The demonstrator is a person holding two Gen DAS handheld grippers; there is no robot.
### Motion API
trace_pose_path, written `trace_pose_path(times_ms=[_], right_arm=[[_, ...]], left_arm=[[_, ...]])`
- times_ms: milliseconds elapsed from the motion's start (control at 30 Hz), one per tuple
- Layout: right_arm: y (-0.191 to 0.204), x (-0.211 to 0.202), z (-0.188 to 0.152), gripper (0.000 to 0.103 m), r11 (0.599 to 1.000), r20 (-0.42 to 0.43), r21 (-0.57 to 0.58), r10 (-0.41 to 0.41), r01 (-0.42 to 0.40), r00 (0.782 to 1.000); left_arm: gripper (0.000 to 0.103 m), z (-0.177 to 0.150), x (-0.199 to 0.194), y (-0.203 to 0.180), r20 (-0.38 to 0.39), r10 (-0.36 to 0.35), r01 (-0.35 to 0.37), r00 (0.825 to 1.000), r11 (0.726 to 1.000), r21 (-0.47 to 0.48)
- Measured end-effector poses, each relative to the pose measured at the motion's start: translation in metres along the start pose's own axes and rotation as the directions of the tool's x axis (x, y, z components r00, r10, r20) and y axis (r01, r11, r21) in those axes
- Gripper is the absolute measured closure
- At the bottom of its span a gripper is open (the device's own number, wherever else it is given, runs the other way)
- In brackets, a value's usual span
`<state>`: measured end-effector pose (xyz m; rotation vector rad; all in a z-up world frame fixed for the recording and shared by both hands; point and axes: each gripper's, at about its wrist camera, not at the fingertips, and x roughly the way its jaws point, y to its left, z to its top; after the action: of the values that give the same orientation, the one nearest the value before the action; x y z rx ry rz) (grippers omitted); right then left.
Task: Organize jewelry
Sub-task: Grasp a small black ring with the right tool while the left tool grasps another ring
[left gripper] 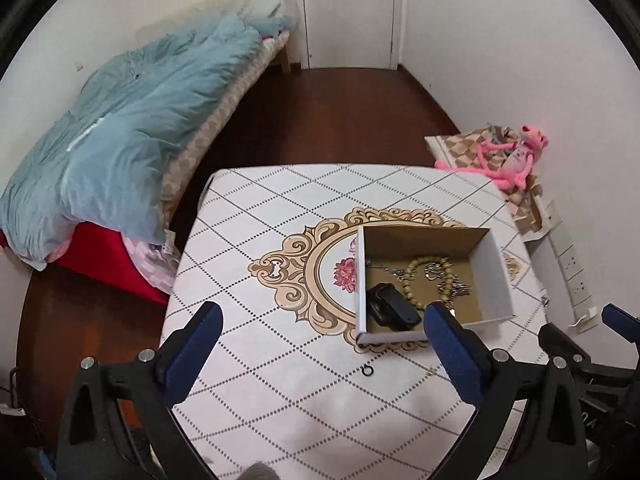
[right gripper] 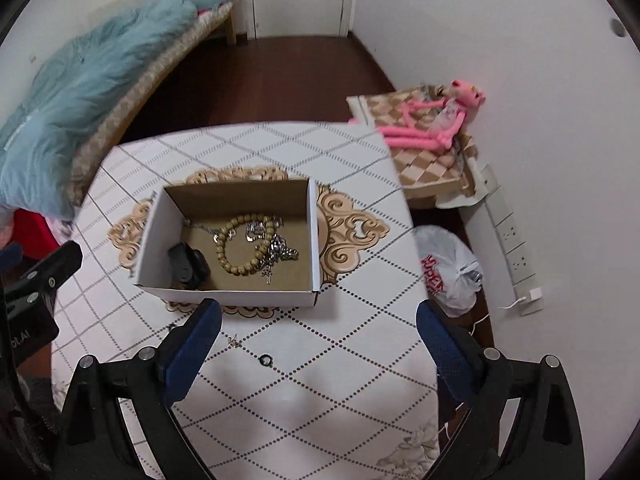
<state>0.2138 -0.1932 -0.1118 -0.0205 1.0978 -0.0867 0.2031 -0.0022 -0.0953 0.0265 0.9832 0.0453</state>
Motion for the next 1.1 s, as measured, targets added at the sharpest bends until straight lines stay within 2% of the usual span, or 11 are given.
trace_pose_path(times_ms=[333, 533, 667, 833, 900, 1000, 1100], right_arm=[[-0.012, -0.080, -0.015, 0.004, 1.000, 0.141, 0.029, -0.015, 0.011, 0.990], [-0.014, -0.101, -0.020, 0.004, 0.999, 0.180, 0.037, 0.010, -0.017, 0.984], [-0.014, -0.078, -0.026, 0.004, 0.999, 0.146, 0.041, 0.026, -0.032, 0.989], [-0.002, -0.006, -0.051, 0.005, 0.998, 0.045, 0.019, 0.063, -0.064, 0.997], [0.008, 0.028, -0.063, 0.024, 0.996, 0.000, -0.007, 0.092, -0.092, 0.996], [0.021, 0.071, -0.076, 0.035, 0.993, -0.061, -0.025, 0.110, -0.112, 0.992], [0.030, 0.096, -0.085, 0.044, 0.993, -0.073, -0.035, 0.106, -0.109, 0.992]], left_arm=[[0.001, -0.013, -0.058, -0.004, 0.062, -0.003, 0.002, 0.998, 1.000, 0.013], [0.001, -0.018, -0.063, 0.000, 0.062, 0.000, 0.001, 0.998, 1.000, -0.018], [0.001, -0.030, -0.045, 0.006, 0.050, 0.040, -0.038, 0.998, 0.999, -0.030], [0.001, -0.057, 0.007, 0.015, -0.048, 0.103, -0.105, 0.993, 0.994, -0.032], [0.001, -0.068, 0.026, 0.018, -0.087, 0.118, -0.120, 0.989, 0.992, -0.025], [0.001, -0.083, 0.054, 0.021, -0.139, 0.135, -0.138, 0.981, 0.990, -0.009], [0.001, -0.094, 0.070, 0.022, -0.169, 0.141, -0.143, 0.976, 0.990, -0.003]])
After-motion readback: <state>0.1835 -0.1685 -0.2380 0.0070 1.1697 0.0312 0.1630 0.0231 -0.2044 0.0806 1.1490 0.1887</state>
